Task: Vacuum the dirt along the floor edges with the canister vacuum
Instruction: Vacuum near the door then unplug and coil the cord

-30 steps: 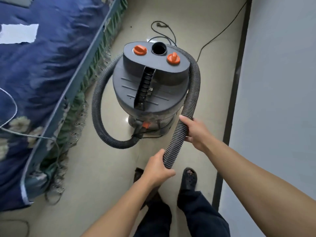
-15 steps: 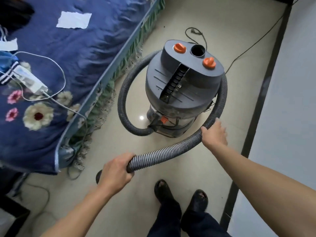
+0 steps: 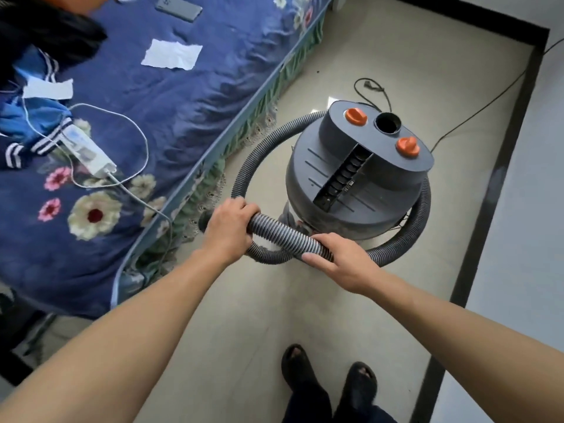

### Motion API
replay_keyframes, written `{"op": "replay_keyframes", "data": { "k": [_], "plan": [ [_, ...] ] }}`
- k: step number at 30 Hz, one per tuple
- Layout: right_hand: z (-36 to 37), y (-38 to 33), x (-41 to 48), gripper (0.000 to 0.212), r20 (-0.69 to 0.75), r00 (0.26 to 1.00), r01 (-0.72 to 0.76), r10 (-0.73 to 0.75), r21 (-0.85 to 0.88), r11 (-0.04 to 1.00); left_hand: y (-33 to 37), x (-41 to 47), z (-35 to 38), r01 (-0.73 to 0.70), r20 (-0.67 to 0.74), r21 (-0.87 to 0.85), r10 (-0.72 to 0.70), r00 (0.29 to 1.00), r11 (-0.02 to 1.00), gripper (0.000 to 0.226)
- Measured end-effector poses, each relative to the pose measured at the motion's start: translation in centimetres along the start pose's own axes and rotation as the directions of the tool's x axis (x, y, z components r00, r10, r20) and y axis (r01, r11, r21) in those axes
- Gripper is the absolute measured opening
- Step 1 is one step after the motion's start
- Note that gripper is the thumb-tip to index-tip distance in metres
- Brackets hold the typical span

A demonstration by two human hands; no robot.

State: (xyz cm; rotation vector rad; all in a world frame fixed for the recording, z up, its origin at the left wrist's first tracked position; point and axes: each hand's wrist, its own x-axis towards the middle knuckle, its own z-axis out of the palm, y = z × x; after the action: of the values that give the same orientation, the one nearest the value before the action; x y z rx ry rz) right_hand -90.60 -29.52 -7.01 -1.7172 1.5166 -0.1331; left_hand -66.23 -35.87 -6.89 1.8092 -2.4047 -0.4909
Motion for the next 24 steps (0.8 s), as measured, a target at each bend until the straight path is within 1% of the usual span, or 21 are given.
{"op": "replay_keyframes", "data": {
  "k": [1, 3, 5, 6, 7, 8, 9, 10, 11, 12, 13, 14, 16, 17, 19, 21, 24],
  "plan": [
    [0.4, 0.7, 0.0, 0.045, -0.037, 0.999, 0.0, 0.0, 0.009, 1.0, 0.6, 0.8, 0.9, 0.04, -0.04, -0.031, -0.041, 0.998, 0.999, 0.04],
    [0.9, 1.7, 0.3, 0.047, -0.151, 0.988, -0.019, 0.029, 0.071, 0.997, 2.5, 2.5, 2.4, 0.16, -0.085, -0.108, -0.17, 0.982, 0.981, 0.047],
    [1.2, 2.7, 0.9, 0.044, -0.256, 0.963, -0.047, 0.08, 0.133, 0.99, 3.8, 4.0, 3.6, 0.327, -0.074, -0.199, -0.347, 0.935, 0.924, 0.054],
    [1.3, 3.0, 1.2, 0.043, -0.301, 0.948, -0.063, 0.106, 0.146, 0.987, 4.3, 4.7, 3.9, 0.427, -0.05, -0.256, -0.453, 0.89, 0.867, 0.057],
    [1.4, 3.3, 1.6, 0.042, -0.342, 0.931, -0.082, 0.128, 0.144, 0.986, 4.8, 5.4, 4.2, 0.524, -0.004, -0.322, -0.554, 0.832, 0.789, 0.06],
    [1.6, 3.5, 1.9, 0.041, -0.374, 0.915, -0.111, 0.151, 0.125, 0.986, 5.4, 6.2, 4.3, 0.606, 0.069, -0.398, -0.636, 0.768, 0.688, 0.063],
    [1.8, 3.6, 2.3, 0.04, -0.394, 0.904, -0.146, 0.167, 0.083, 0.986, 6.0, 6.9, 4.7, 0.667, 0.169, -0.485, -0.687, 0.706, 0.566, 0.067],
    [2.2, 3.8, 2.6, 0.038, -0.409, 0.895, -0.178, 0.177, 0.036, 0.983, 6.4, 7.7, 5.4, 0.696, 0.271, -0.576, -0.703, 0.658, 0.429, 0.072],
    [2.6, 3.8, 2.8, 0.035, -0.427, 0.885, -0.204, 0.186, 0.004, 0.979, 6.8, 8.3, 6.1, 0.69, 0.346, -0.661, -0.696, 0.629, 0.296, 0.08],
    [2.9, 4.0, 3.0, 0.031, -0.451, 0.87, -0.226, 0.201, -0.002, 0.974, 7.0, 8.8, 6.7, 0.664, 0.403, -0.726, -0.672, 0.621, 0.178, 0.09],
    [3.1, 4.1, 3.2, 0.027, -0.478, 0.852, -0.242, 0.215, 0.005, 0.97, 7.0, 9.2, 7.1, 0.634, 0.433, -0.766, -0.641, 0.634, 0.11, 0.102],
    [3.2, 4.2, 3.3, 0.025, -0.503, 0.835, -0.252, 0.221, 0.008, 0.968, 6.8, 9.5, 7.8, 0.623, 0.449, -0.777, -0.61, 0.653, 0.094, 0.112],
    [3.1, 4.6, 3.4, 0.022, -0.52, 0.828, -0.255, 0.211, -0.015, 0.967, 6.0, 9.7, 9.6, 0.619, 0.474, -0.778, -0.551, 0.687, 0.102, 0.12],
    [2.8, 4.9, 3.3, 0.021, -0.518, 0.832, -0.25, 0.197, -0.033, 0.968, 5.7, 9.7, 10.3, 0.63, 0.497, -0.771, -0.531, 0.686, 0.092, 0.118],
    [2.2, 5.5, 3.2, 0.021, -0.517, 0.841, -0.23, 0.157, -0.079, 0.97, 5.9, 9.6, 11.0, 0.621, 0.509, -0.782, -0.519, 0.686, 0.054, 0.106],
    [1.7, 6.1, 3.1, 0.023, -0.521, 0.848, -0.211, 0.101, -0.156, 0.965, 6.0, 9.5, 11.8, 0.62, 0.521, -0.784, -0.528, 0.671, 0.014, 0.093],
    [1.6, 7.2, 3.3, 0.022, -0.531, 0.846, -0.217, 0.048, -0.26, 0.941, 5.8, 10.2, 14.0, 0.645, 0.559, -0.762, -0.56, 0.611, -0.057, 0.103]
  ]
}}
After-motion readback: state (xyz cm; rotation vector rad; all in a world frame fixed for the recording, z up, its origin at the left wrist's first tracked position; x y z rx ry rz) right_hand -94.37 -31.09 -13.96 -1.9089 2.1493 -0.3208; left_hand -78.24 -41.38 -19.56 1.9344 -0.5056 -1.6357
